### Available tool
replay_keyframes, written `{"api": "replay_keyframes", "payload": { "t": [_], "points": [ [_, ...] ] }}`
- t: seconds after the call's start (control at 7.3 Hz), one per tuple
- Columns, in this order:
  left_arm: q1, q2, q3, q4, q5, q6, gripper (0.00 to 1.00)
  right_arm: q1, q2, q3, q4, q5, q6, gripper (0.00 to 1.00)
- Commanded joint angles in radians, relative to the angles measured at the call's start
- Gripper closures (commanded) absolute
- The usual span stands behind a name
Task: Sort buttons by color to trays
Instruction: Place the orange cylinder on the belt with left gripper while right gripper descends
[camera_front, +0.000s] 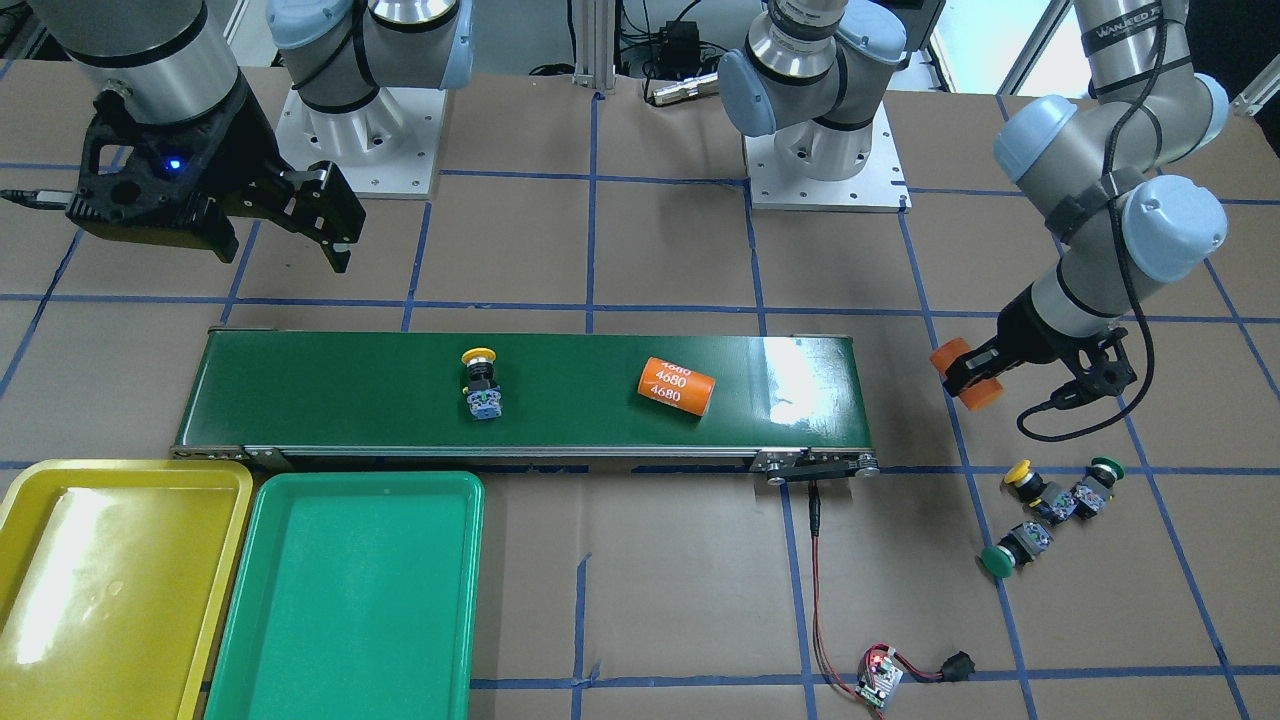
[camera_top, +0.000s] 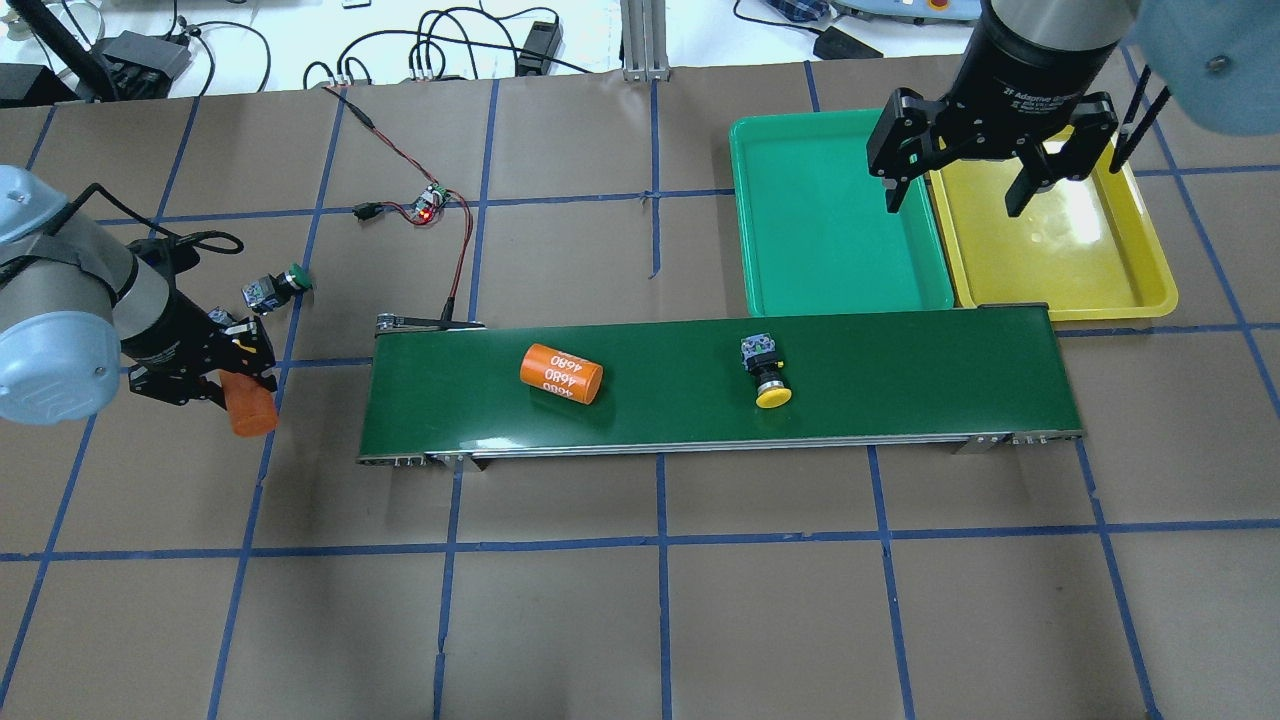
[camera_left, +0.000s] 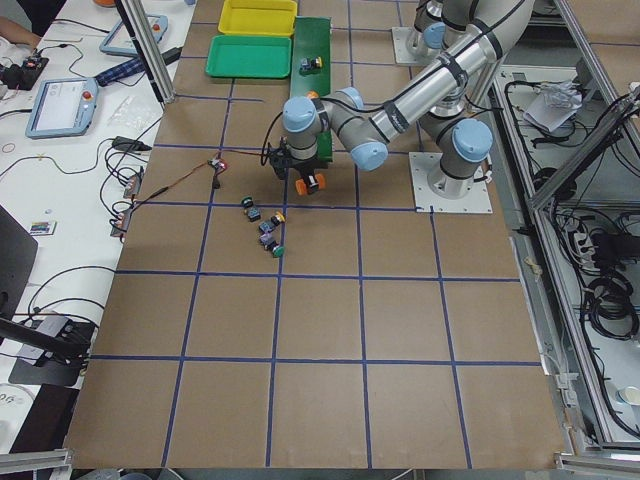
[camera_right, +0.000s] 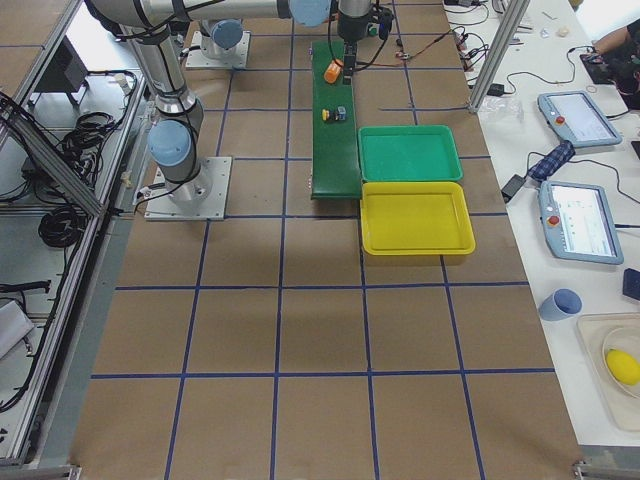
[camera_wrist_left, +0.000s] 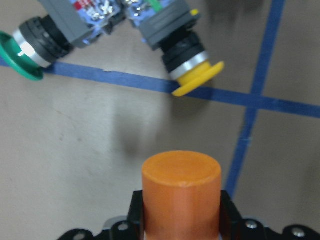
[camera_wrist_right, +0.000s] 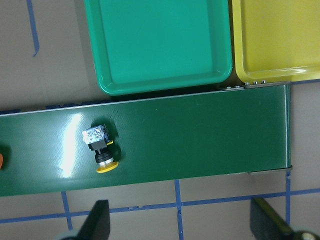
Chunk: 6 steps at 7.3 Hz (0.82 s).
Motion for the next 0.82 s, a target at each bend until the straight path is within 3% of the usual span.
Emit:
{"api": "replay_keyframes", "payload": {
  "t": [0.0, 0.41, 0.55, 0.68],
  "points": [
    [-0.163, 0.037, 0.023, -0.107, -0.026, -0.360, 1.00, -0.004, -0.012, -0.016, 0.074, -0.003, 0.001, 0.00],
    [-0.282, -0.025, 0.026, -0.094, -0.152, -0.760, 1.00, -0.001, -0.003, 0.018, 0.134, -0.014, 0.002, 0.00],
    [-0.297, -0.056, 0.030, -0.086, -0.191, -0.837, 1.00, -0.001, 0.017, 0.073, 0.090, -0.046, 0.002, 0.00],
    [-0.322, -0.077, 0.032, -0.042, -0.219, -0.915, 0.99, -0.001, 0.015, 0.169, -0.041, -0.046, -0.001, 0.00]
  ]
}}
